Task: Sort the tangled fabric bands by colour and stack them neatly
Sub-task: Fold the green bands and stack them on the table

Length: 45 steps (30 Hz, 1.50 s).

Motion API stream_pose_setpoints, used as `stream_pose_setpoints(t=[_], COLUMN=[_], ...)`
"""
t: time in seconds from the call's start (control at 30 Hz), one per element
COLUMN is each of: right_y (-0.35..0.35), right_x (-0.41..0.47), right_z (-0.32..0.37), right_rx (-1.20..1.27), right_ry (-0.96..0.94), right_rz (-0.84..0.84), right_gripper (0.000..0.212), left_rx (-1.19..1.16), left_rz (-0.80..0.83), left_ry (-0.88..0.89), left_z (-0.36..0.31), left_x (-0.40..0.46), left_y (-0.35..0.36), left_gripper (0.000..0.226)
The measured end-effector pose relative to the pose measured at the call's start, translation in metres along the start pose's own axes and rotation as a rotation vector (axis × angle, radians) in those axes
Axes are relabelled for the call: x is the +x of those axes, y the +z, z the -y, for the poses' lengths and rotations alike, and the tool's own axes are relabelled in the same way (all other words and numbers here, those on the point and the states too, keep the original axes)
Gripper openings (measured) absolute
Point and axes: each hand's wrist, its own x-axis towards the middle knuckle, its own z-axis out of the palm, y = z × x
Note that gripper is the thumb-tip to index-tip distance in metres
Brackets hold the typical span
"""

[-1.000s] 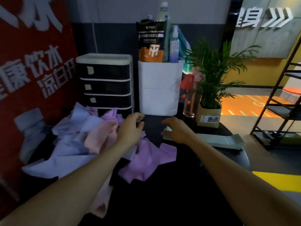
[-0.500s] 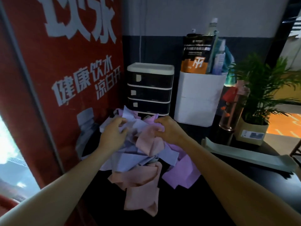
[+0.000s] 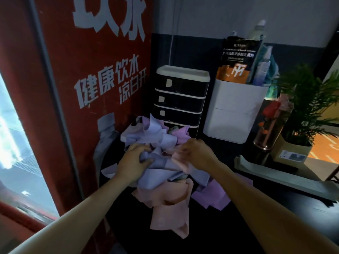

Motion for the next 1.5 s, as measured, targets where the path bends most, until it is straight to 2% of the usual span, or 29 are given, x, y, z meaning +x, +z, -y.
stream_pose_setpoints(t=[0.1, 0.17, 0.23, 0.37, 0.43, 0.53, 0.6, 0.67, 0.77, 0.83, 0.97, 1.03, 1.1, 1.17, 1.23, 1.27, 1.33, 1.4, 1.5], right_y=[-0.010, -0.013, -0.011, 0.003, 0.010, 0.015, 0.013, 0.007, -0.001, -0.006, -0.012, -0.007, 0.000, 0.006, 0.009, 0.012, 0.014, 0.014, 0.015], right_x=[-0.001, -0.009, -0.019, -0.043, -0.052, -0.059, -0.060, -0.059, -0.051, -0.043, -0.036, -0.038, -0.043, -0.049, -0.052, -0.053, -0.054, -0.055, -0.055], right_z=[-0.006, -0.006, -0.008, -0.014, -0.017, -0.021, -0.023, -0.021, -0.014, -0.011, -0.008, -0.008, -0.008, -0.007, -0.008, -0.010, -0.010, -0.010, -0.006], right_rx=[0.158, 0.256, 0.273, 0.281, 0.275, 0.300, 0.312, 0.330, 0.439, 0.446, 0.395, 0.370, 0.348, 0.323, 0.333, 0.334, 0.333, 0.344, 0.292], right_ry=[0.056, 0.071, 0.055, -0.017, -0.062, -0.043, -0.044, -0.052, -0.098, -0.083, 0.018, 0.020, 0.004, -0.029, -0.057, -0.061, -0.073, -0.066, -0.102], right_rz=[-0.178, -0.247, -0.283, -0.225, -0.200, -0.191, -0.189, -0.151, -0.090, -0.070, -0.120, -0.117, -0.087, -0.054, -0.028, -0.017, 0.006, -0.001, -0.070], right_gripper=[0.016, 0.012, 0.016, 0.010, 0.014, 0.014, 0.017, 0.023, 0.040, 0.051, 0.036, 0.026, 0.020, 0.016, 0.014, 0.015, 0.016, 0.019, 0.017], left_rx=[0.062, 0.033, 0.019, 0.046, 0.139, 0.219, 0.195, 0.114, -0.066, -0.106, -0.129, -0.099, 0.005, 0.067, 0.129, 0.171, 0.289, 0.409, 0.421], left_rz=[-0.108, -0.084, -0.017, 0.076, 0.105, 0.174, 0.176, 0.148, 0.127, 0.099, -0.133, -0.177, -0.196, -0.150, 0.025, 0.115, 0.230, 0.240, 0.114], left_ry=[0.072, 0.182, 0.285, 0.445, 0.563, 0.643, 0.629, 0.540, 0.315, 0.217, -0.009, -0.120, -0.051, 0.183, 0.421, 0.476, 0.458, 0.420, 0.437], left_z=[-0.013, -0.026, -0.036, -0.041, -0.041, -0.040, -0.044, -0.051, -0.060, -0.060, -0.046, -0.038, -0.035, -0.039, -0.044, -0.044, -0.042, -0.037, -0.032], left_x=[-0.007, -0.017, -0.026, -0.028, -0.024, -0.017, -0.016, -0.013, -0.008, -0.001, 0.023, 0.027, 0.023, 0.014, 0.007, 0.004, -0.001, -0.001, 0.003], left_y=[0.000, 0.003, 0.011, 0.025, 0.031, 0.039, 0.044, 0.048, 0.049, 0.047, 0.026, 0.015, 0.010, 0.012, 0.014, 0.017, 0.022, 0.027, 0.029], left_gripper=[0.043, 0.059, 0.064, 0.057, 0.050, 0.052, 0.056, 0.054, 0.028, 0.010, 0.006, 0.022, 0.039, 0.044, 0.034, 0.036, 0.057, 0.072, 0.051])
